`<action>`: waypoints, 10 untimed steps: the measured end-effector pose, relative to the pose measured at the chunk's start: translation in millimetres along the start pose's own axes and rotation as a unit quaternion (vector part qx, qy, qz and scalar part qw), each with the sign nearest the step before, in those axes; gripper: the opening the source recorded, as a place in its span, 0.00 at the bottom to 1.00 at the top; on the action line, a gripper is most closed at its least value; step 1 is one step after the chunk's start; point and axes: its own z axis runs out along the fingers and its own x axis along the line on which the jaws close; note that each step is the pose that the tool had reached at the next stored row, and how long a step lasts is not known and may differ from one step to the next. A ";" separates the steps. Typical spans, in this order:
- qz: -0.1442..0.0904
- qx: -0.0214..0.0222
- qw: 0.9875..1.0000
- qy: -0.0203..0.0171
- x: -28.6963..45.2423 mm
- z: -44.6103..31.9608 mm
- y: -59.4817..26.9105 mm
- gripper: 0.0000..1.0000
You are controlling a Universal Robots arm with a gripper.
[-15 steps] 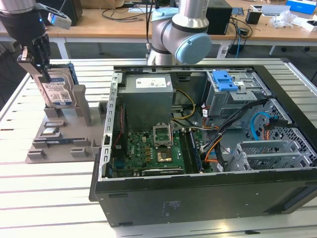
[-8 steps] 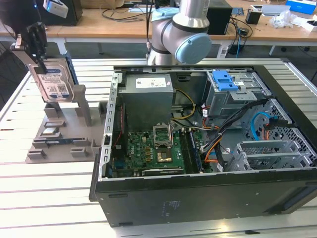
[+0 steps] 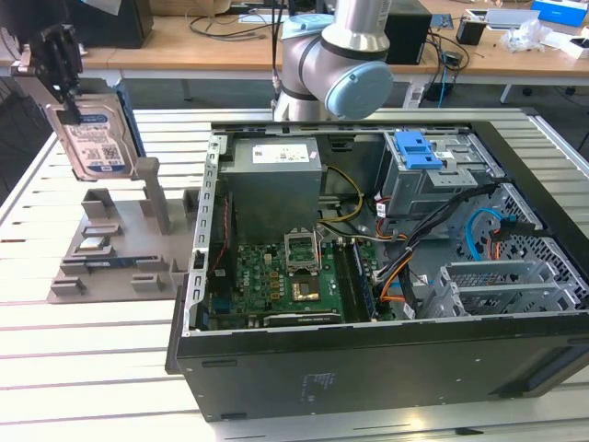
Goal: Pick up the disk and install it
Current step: 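Pick up the disk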
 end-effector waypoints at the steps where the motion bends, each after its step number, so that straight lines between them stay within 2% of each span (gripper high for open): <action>1: 0.000 0.000 1.000 0.000 -0.1 -3.9 0.1 0.37; 4: 0.000 0.000 1.000 0.000 -0.3 -14.6 0.5 0.37; 10: 0.000 0.000 1.000 0.000 -0.7 -30.3 1.0 0.37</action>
